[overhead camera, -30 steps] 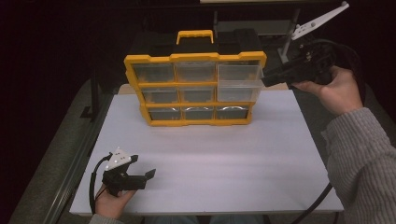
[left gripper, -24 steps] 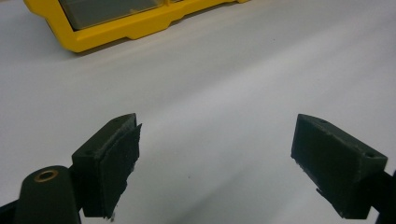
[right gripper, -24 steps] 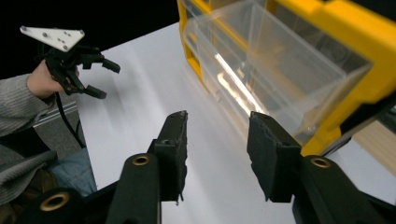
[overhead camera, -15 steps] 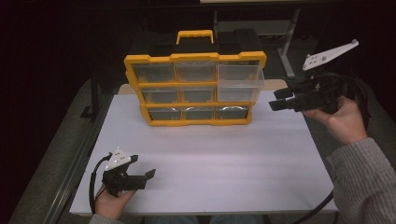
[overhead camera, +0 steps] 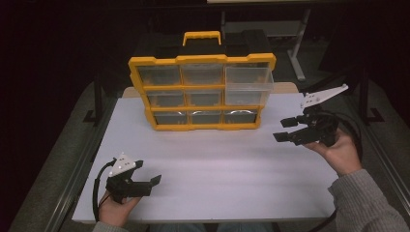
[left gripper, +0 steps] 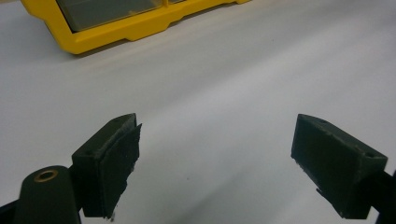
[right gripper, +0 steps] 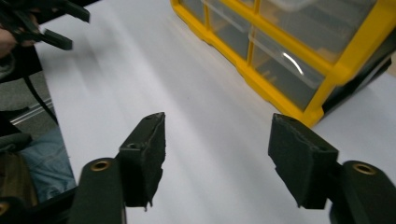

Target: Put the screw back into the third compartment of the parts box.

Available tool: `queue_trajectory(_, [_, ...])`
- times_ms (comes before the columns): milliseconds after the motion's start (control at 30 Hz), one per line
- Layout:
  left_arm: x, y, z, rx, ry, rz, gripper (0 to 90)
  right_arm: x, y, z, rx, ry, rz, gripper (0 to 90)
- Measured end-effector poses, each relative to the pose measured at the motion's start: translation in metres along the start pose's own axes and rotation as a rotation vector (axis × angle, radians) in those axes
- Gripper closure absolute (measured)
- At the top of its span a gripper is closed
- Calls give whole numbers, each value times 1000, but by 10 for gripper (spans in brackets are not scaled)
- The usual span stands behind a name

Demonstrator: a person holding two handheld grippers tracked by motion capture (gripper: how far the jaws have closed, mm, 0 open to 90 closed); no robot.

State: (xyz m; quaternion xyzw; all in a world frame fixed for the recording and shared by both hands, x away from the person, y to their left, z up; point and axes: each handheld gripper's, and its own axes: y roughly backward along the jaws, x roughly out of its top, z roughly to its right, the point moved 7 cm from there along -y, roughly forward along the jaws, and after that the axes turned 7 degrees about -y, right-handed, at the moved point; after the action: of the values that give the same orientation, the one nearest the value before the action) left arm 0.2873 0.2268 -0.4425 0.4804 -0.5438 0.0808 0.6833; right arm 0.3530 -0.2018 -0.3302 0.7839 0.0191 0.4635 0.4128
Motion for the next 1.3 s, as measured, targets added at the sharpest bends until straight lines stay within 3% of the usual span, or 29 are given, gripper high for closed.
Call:
queue_trajectory(67, [0,0,1,-2,15,3,146,-7,-5,2,-7,-7,-4,328])
queue_trajectory(133, [0,1,0,-3,-1,-5,146,-13,-10,3,-13,-15,1,310])
queue_trajectory(300, [0,1,1,-4,6,-4,146,-29,-24,4,-31,-22,9,278])
queue_trajectory(700, [0,1,1,-7,8,7,146,-64,-56,4,-51,-60,-35,231])
queue_trajectory(933, [0,2,1,-17,-10,-1,146,-82,-66,5,-53,-89,-34,217])
queue_trajectory(1300, [1,2,2,-32,-1,13,146,-98,-72,4,-57,-104,2,214])
